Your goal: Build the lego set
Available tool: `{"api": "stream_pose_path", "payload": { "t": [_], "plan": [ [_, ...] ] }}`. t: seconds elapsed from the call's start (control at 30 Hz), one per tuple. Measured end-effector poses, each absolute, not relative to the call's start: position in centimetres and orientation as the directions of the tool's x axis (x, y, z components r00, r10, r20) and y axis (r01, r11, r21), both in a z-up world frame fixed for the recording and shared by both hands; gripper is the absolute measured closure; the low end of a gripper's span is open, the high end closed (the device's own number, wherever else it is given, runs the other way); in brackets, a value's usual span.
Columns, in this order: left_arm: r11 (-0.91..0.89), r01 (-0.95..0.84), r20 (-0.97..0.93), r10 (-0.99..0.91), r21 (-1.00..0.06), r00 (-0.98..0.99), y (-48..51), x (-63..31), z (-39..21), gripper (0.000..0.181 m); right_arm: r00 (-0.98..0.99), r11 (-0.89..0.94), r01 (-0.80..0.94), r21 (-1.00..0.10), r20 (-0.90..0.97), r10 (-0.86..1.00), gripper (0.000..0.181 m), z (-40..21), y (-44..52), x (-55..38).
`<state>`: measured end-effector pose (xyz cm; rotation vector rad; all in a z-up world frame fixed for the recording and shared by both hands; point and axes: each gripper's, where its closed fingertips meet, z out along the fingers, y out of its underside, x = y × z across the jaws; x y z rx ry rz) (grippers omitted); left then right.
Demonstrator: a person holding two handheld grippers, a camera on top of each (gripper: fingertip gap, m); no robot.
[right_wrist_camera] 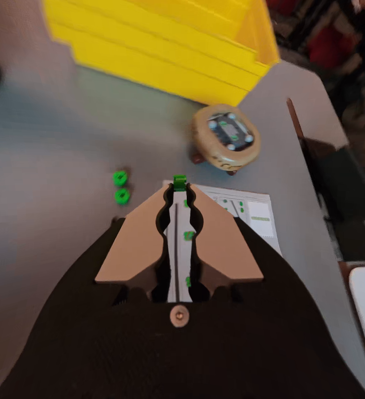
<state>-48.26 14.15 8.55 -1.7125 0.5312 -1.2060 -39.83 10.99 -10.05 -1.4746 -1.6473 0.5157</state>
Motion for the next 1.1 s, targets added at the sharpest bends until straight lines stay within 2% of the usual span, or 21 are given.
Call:
{"api": "stream_pose_path", "payload": {
  "t": [0.1,0.2,0.27,0.43,0.83,1.03,1.1],
  "plan": [
    [-0.454,0.192,0.492,-0.769,-0.870,0.409,14.2,-48.8,9.1,0.181,-0.065,0.504,0.617,-0.604,0.600,0.797,0.171,-11.4,8.1,-38.3],
    [-0.445,0.213,0.493,-0.767,-0.870,0.411,14.2,-49.1,9.3,0.181,-0.161,0.630,0.648,-0.428,0.731,0.663,0.170,-13.2,7.1,-37.9],
    [-0.445,0.222,0.497,-0.765,-0.868,0.409,14.1,-49.2,9.5,0.181,-0.248,0.690,0.650,-0.320,0.768,0.590,0.170,-14.2,7.0,-38.0],
    [-0.439,0.215,0.489,-0.768,-0.872,0.414,13.7,-49.1,9.5,0.181,-0.335,0.724,0.651,-0.229,0.769,0.545,0.170,-15.7,7.3,-38.4],
    [-0.454,0.184,0.488,-0.775,-0.872,0.400,14.0,-48.0,9.1,0.181,-0.377,0.721,0.664,-0.198,0.743,0.552,0.166,-15.8,6.9,-38.4],
    [-0.449,0.193,0.488,-0.771,-0.872,0.409,14.0,-48.5,9.2,0.181,-0.338,0.685,0.676,-0.271,0.712,0.615,0.166,-15.0,6.6,-37.3],
    [-0.450,0.200,0.491,-0.766,-0.870,0.414,13.9,-49.0,9.1,0.181,-0.259,0.641,0.688,-0.339,0.711,0.654,0.166,-14.0,7.4,-36.7]
  ]
}}
